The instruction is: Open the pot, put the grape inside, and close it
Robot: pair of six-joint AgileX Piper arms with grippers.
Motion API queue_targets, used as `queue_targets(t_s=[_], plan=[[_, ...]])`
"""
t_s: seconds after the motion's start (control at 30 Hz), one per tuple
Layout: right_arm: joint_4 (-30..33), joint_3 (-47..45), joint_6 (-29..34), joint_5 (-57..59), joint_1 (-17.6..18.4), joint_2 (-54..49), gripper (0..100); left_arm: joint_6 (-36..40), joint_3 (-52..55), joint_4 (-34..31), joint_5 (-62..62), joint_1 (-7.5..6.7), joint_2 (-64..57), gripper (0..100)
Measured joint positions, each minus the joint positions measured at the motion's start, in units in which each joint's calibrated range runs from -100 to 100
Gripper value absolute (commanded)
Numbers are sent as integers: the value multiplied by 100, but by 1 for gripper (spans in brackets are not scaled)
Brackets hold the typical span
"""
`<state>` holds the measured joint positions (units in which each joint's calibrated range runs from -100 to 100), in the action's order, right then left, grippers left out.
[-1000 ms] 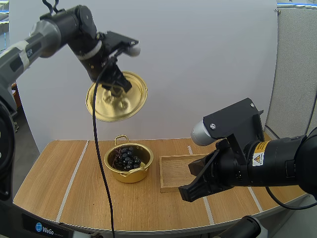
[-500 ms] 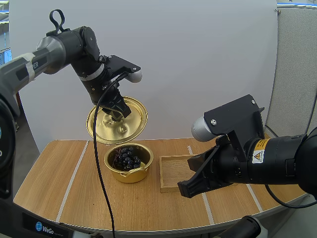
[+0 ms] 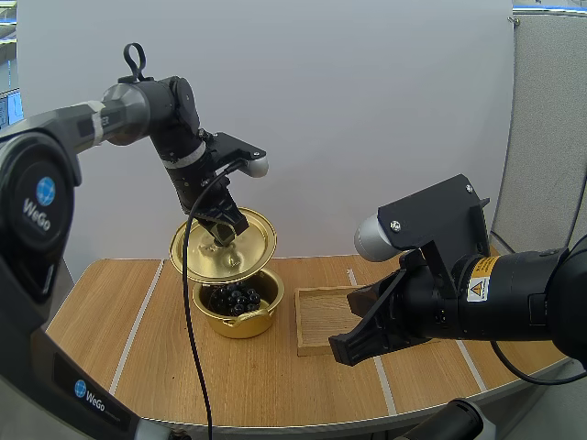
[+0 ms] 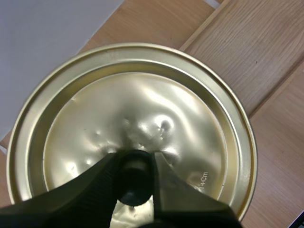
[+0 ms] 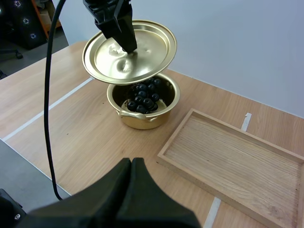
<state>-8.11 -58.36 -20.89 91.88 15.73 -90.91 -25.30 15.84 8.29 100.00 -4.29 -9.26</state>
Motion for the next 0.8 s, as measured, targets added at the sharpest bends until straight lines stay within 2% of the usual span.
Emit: queue_targets(t_s=[0.47,0.8], plan=[[0,0,0,16,0,0,0,-8,26,90,0,0,934,0],[0,0,0,16,0,0,0,-39,26,100,-716,0,1468,0]])
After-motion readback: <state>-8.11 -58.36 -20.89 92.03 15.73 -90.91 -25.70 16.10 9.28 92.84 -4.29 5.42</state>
